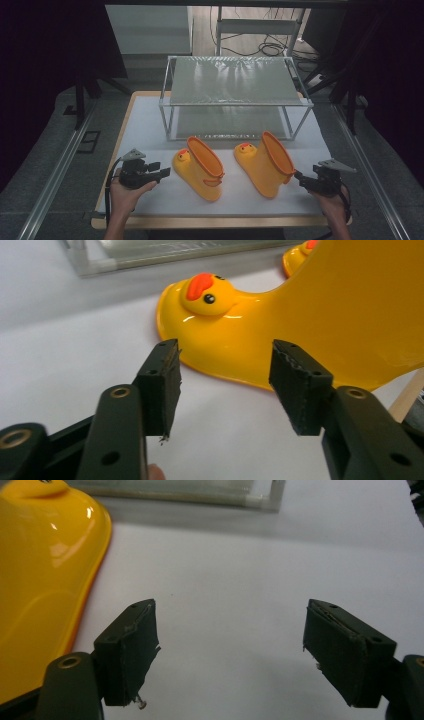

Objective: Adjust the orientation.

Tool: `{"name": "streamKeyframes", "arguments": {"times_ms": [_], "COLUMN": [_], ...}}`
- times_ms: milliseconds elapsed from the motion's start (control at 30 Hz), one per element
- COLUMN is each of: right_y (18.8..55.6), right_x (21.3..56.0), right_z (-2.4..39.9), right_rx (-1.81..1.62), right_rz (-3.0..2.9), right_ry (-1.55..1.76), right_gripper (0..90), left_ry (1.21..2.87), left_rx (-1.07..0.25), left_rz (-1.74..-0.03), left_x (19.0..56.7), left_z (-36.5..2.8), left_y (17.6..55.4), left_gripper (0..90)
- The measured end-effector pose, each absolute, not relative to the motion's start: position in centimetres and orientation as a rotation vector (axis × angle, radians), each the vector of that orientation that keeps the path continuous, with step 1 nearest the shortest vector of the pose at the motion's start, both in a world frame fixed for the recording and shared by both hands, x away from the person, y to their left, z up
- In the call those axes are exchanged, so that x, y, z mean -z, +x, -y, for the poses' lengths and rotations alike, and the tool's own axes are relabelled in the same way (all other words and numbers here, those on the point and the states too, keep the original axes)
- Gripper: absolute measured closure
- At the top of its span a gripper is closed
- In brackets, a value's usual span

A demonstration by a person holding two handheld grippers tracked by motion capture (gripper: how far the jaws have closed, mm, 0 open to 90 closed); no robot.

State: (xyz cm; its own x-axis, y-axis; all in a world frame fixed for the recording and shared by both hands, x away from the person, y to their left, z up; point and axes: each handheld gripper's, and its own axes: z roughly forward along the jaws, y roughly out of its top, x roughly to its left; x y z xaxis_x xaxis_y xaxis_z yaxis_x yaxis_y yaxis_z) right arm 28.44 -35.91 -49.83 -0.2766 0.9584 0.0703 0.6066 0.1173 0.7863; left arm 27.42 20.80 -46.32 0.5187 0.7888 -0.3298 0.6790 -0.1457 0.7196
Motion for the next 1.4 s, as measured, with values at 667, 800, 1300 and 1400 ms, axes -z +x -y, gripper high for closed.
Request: {"name": "streamKeyframes", "arguments": {"times_ms": [667,800,1300,1400], "right_y": [28.3,28.4,28.5,28.5], "right_x": [50.1,50.3,50.9,51.0], "right_z": [36.4,36.5,36.3,36.1], "right_rx": [-1.054,-1.033,-0.992,-0.989], "right_rz": [-1.952,-1.954,-1.963,-1.970], "right_ry": [1.472,1.470,1.490,1.488], "right_gripper": [29.7,29.8,31.0,31.0], "left_ry": [1.923,1.925,1.990,2.005], "left_rx": [-0.173,-0.157,-0.118,-0.108], "left_rz": [-1.287,-1.259,-1.068,-1.018], "left_x": [46.8,46.6,46.9,47.0], "left_z": [-22.4,-21.5,-13.6,-11.8], "left_y": [26.8,26.2,23.0,22.3], "left_gripper": [78.4,88.0,89.6,89.6]}}
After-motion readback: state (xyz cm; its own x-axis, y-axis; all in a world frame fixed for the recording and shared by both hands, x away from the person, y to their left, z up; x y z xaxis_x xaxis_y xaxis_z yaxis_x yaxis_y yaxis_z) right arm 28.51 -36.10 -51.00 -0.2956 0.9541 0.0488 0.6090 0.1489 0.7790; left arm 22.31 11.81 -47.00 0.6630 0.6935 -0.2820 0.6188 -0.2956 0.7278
